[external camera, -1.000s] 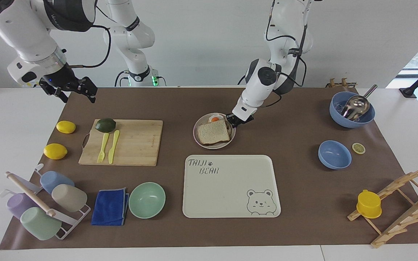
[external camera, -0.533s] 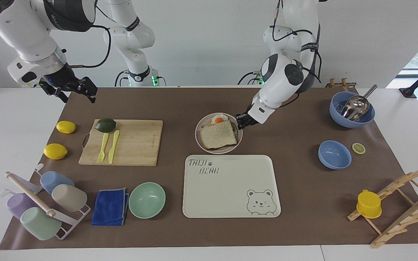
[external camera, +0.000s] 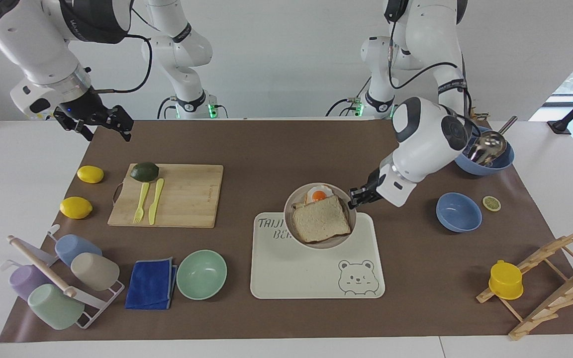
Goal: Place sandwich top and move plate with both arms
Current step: 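Slide the plate with the left gripper onto the bear tray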
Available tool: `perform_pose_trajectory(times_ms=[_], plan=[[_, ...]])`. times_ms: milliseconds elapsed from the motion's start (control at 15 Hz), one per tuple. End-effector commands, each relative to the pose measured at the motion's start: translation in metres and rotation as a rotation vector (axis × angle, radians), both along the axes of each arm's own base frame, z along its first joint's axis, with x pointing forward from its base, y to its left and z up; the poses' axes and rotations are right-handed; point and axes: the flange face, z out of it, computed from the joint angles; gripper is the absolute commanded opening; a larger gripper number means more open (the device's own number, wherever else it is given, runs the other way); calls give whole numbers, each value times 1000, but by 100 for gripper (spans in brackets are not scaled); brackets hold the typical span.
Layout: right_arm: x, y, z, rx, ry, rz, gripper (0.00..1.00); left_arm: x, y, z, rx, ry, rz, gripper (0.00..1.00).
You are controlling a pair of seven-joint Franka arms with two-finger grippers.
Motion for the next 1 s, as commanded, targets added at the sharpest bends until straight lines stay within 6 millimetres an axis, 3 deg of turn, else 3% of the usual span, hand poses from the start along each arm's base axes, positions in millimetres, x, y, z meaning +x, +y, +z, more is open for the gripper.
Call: perform_pose_trajectory(times_ms=[0,400,867,933], plan=[[-6,-2,0,12,6,-3,100,36,7,-23,-19,-35,30,0],[-6,-2,0,12,6,-3,100,24,4,-54,1,-88,13,0],[-6,-2,0,12,6,-3,100,14,7,-61,6,-87,-16,0],[-6,-2,0,12,6,-3,100,14,7,-60,6,-89,-17,20]])
